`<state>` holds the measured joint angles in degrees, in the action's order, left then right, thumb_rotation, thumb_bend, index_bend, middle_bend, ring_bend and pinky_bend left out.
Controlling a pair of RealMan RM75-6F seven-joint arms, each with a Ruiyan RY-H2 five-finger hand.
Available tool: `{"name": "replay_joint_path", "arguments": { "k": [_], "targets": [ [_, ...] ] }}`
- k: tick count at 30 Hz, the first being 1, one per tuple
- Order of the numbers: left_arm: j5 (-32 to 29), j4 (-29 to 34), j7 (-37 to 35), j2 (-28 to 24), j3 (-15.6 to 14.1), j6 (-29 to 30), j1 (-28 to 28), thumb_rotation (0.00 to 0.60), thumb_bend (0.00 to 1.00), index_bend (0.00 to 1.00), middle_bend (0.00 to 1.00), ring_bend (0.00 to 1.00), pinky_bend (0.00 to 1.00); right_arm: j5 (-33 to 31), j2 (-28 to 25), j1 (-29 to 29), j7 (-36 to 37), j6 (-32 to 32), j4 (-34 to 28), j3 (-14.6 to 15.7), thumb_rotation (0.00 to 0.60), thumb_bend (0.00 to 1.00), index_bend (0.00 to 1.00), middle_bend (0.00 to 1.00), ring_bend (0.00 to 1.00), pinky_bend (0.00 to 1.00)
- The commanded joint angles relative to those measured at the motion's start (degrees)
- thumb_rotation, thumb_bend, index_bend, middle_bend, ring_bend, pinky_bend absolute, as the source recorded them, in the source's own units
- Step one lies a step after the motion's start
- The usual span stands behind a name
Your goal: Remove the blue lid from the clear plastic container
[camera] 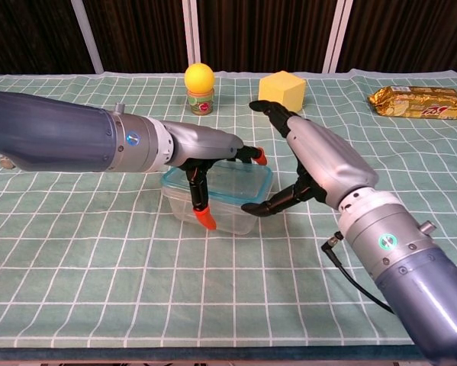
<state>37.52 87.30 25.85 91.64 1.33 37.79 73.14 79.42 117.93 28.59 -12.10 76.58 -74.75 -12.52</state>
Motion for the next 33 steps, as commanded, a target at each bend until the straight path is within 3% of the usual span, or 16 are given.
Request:
{"name": "replay_joint_path", "arguments": {
  "k": [1, 14, 21, 33],
  "targets": [
    [0.0, 0.0, 0.0, 0.0, -0.1, 0.1, 0.1, 0.600, 0.04, 0.02, 0.11, 0.16, 0.30, -0.1, 0.1, 0.0, 0.0, -0.1, 0.1, -0.2, 0.600, 0.49, 0.00, 0.00, 0.00, 0.00],
    [-0.3, -0.2, 0.1, 0.1, -0.7, 0.0, 0.4, 0.600, 0.04, 0.02, 0.11, 0.16, 0.30, -1.5, 0.9, 1.1, -0.9, -1.5, 0.9, -2.1, 0.600, 0.53, 0.00, 0.00, 0.00, 0.00],
    [-0.2, -0.2, -0.2, 0.1, -0.7, 0.0, 0.5, 0.600, 0.04, 0.02, 0.11, 0.16, 0.30, -1.4, 1.1, 1.9, -0.9, -1.8, 1.5, -2.8, 0.600, 0.69, 0.00, 0.00, 0.00, 0.00],
    [0.0, 0.2, -0.1, 0.2, -0.7, 0.8, 0.5, 0.600, 0.04, 0.02, 0.11, 0.16, 0.30, -2.1, 0.1, 1.8, -1.9, -1.7, 0.4, -3.1, 0.600, 0.66, 0.02, 0.00, 0.00, 0.00]
  ]
}}
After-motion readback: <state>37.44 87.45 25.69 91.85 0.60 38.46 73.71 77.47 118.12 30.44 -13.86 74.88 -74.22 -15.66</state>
